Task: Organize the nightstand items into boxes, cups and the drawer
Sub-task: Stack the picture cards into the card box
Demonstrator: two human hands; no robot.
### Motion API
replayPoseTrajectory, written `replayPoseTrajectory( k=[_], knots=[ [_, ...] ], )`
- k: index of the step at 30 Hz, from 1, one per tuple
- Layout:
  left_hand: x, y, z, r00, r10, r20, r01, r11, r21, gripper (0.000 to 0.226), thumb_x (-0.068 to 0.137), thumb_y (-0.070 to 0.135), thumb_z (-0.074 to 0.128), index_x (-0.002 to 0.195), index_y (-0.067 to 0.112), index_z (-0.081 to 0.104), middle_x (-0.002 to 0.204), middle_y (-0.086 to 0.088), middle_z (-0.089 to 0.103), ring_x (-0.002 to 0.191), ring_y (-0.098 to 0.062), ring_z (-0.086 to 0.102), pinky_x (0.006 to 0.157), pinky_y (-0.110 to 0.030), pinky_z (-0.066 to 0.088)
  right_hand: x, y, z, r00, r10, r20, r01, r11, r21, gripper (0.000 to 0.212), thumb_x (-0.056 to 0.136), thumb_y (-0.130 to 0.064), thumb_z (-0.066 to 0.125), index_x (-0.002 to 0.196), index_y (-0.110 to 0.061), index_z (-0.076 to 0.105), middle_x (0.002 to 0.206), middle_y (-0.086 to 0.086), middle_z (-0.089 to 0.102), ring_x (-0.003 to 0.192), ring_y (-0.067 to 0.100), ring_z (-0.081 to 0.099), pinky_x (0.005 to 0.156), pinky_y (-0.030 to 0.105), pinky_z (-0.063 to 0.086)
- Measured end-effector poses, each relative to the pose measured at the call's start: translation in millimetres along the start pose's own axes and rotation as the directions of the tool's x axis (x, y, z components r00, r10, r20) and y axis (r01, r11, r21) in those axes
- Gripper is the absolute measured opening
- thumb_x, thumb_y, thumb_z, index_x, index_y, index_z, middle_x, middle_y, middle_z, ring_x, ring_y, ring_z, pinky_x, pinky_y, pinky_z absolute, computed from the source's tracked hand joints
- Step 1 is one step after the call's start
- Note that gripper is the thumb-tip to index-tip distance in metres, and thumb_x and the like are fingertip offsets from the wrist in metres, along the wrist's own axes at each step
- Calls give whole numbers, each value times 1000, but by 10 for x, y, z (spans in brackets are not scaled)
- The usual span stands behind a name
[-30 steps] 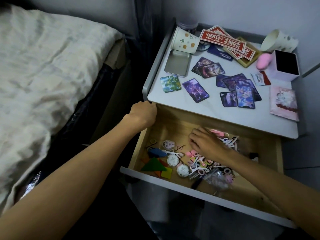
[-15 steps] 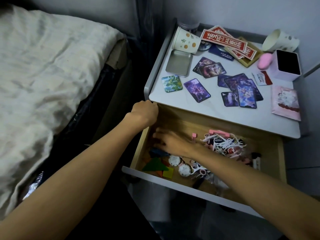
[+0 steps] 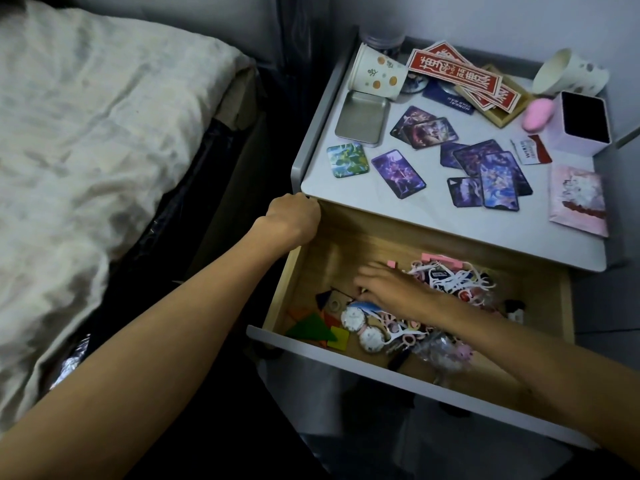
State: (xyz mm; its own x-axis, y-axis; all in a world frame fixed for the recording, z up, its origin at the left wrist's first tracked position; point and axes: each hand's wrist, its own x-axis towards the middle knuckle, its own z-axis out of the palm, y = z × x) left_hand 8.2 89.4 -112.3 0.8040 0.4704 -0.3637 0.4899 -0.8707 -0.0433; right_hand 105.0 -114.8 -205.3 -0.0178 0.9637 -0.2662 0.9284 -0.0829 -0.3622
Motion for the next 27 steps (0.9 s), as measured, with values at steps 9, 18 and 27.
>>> replayPoseTrajectory(
  k=[9, 18, 27],
  knots=[
    [0, -18, 24, 1000, 10, -5, -11, 1000, -17, 17, 97, 2, 44, 99, 7, 60, 71, -2, 49, 56, -14, 47, 48, -26, 32, -265, 140, -154, 989, 29, 146, -27, 1000, -11, 12, 87, -26, 71, 91, -28, 59, 96, -13, 49, 100, 9, 45, 90, 28, 41],
    [4, -18, 31, 1000, 1, -4, -1, 1000, -18, 15, 95, 2, 46, 94, 8, 59, 70, -2, 48, 54, -14, 46, 46, -25, 29, -231, 7, -243, 1000, 15, -15, -15, 1000, 7, 24, 90, -46, 63, 105, -28, 65, 105, -11, 56, 100, 7, 50, 89, 27, 43],
    [2, -4, 25, 1000, 9, -10, -9, 1000, 15, 13, 95, 0, 45, 94, 8, 56, 70, -2, 45, 56, -16, 45, 56, -30, 38, -316, 35, -231, 993, 64, 98, -57, 996, -66, 16, 92, -28, 65, 107, -25, 66, 111, -10, 55, 97, 9, 56, 82, 29, 50]
  ],
)
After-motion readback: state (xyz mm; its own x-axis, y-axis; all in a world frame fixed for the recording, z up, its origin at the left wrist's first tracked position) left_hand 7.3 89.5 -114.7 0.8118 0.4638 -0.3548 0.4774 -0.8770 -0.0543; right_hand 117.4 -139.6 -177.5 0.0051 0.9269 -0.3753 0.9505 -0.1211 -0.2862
